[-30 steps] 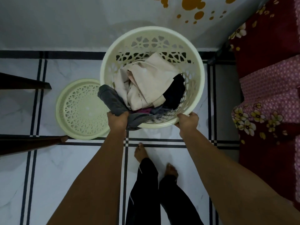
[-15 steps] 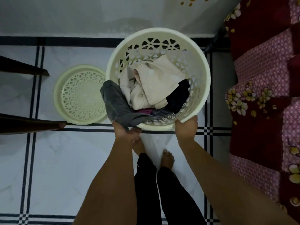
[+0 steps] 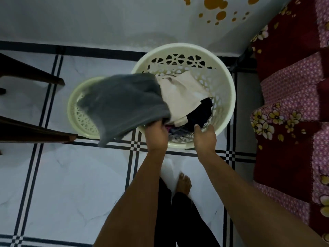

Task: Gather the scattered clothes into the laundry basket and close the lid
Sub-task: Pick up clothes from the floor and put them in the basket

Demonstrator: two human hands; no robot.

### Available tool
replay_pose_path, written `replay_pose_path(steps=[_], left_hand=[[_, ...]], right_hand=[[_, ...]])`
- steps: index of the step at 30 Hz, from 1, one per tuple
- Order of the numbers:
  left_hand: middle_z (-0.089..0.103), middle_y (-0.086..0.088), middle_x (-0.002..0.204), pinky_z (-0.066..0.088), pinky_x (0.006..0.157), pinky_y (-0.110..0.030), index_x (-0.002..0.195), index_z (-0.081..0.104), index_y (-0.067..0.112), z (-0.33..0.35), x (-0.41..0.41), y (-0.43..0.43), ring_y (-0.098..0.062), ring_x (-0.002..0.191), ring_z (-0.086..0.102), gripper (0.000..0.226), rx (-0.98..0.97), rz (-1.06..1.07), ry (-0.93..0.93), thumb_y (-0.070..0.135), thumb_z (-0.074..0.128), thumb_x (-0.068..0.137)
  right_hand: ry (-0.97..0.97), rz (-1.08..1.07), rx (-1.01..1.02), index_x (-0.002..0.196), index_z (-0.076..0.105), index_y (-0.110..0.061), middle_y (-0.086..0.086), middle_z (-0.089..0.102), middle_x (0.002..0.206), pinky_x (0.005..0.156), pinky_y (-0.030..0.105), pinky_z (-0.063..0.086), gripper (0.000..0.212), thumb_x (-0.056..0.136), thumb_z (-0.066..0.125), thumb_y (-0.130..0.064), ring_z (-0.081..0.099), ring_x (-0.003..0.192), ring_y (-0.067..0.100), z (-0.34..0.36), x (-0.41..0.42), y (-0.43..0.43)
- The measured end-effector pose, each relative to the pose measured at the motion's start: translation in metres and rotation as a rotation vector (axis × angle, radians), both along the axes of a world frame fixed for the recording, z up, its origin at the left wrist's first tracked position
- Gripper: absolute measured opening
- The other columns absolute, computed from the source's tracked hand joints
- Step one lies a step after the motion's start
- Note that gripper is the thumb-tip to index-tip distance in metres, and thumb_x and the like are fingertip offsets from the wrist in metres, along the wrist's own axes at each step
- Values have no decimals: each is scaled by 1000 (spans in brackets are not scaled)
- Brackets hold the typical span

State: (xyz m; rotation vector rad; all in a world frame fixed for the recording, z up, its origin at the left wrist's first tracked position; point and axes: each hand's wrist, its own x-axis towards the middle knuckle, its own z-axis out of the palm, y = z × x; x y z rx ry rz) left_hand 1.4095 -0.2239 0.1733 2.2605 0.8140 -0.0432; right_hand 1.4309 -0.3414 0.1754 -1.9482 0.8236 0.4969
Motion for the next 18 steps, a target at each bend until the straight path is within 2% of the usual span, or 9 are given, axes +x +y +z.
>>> replay_pose_path(steps=[2, 3, 5, 7, 10, 13, 16, 18], left_hand=[[57, -20, 128, 40, 103, -38, 125, 55, 2, -7, 6, -7, -35, 119, 51, 39, 24, -307, 100, -4, 43, 88], [53, -17, 135, 37, 107, -39, 130, 51, 6, -9, 9, -12, -34, 126, 47, 46, -2, -355, 88, -6, 44, 86], [48, -15, 142, 32, 113, -41, 137, 43, 10, -10, 15, -20, -31, 135, 40, 52, -88, -340, 65, -4, 45, 87], [50, -13, 141, 34, 111, -41, 140, 40, 13, -7, 19, -24, -29, 133, 43, 50, -181, -284, 66, 5, 48, 91], [52, -12, 138, 37, 109, -39, 138, 42, 15, 4, 15, -24, -26, 129, 47, 47, -273, -252, 66, 15, 53, 92], [52, -13, 138, 40, 105, -35, 137, 43, 13, 29, 3, -13, -27, 127, 49, 46, -318, -183, 50, 18, 53, 93], [49, -11, 141, 37, 101, -27, 137, 42, 12, 71, -7, 6, -24, 129, 46, 45, -368, -66, 22, 21, 52, 94], [50, -10, 140, 36, 97, -22, 136, 43, 12, 114, -14, 28, -24, 129, 46, 44, -403, 15, -42, 21, 52, 94]], right_hand=[[5, -108, 77, 144, 36, -4, 11, 51, 132, 105, 32, 35, 54, 98, 43, -33, 47, 124, 25, -4, 1, -1], [5, -166, 121, 140, 43, -4, 8, 53, 118, 99, 31, 36, 52, 98, 42, -35, 49, 113, 21, -4, 0, -2], [10, -273, 217, 131, 52, -6, 3, 53, 110, 96, 30, 39, 45, 98, 41, -33, 50, 104, 19, -4, 0, -5], [22, -302, 293, 124, 57, -10, 2, 58, 104, 94, 32, 44, 36, 98, 41, -30, 54, 98, 20, -2, 1, -9], [43, -219, 310, 104, 56, -14, -5, 49, 78, 75, 25, 42, 22, 99, 42, -29, 45, 71, 9, 5, 1, -15], [45, -110, 287, 92, 58, -12, -2, 53, 82, 77, 25, 42, 24, 99, 41, -26, 48, 80, 15, 31, 0, -14], [34, 51, 272, 105, 61, 3, 10, 57, 93, 82, 32, 44, 37, 99, 41, -28, 53, 89, 24, 75, 5, -2], [21, 211, 259, 101, 59, 7, 18, 54, 89, 78, 33, 43, 40, 100, 41, -29, 53, 88, 28, 120, 11, 13]])
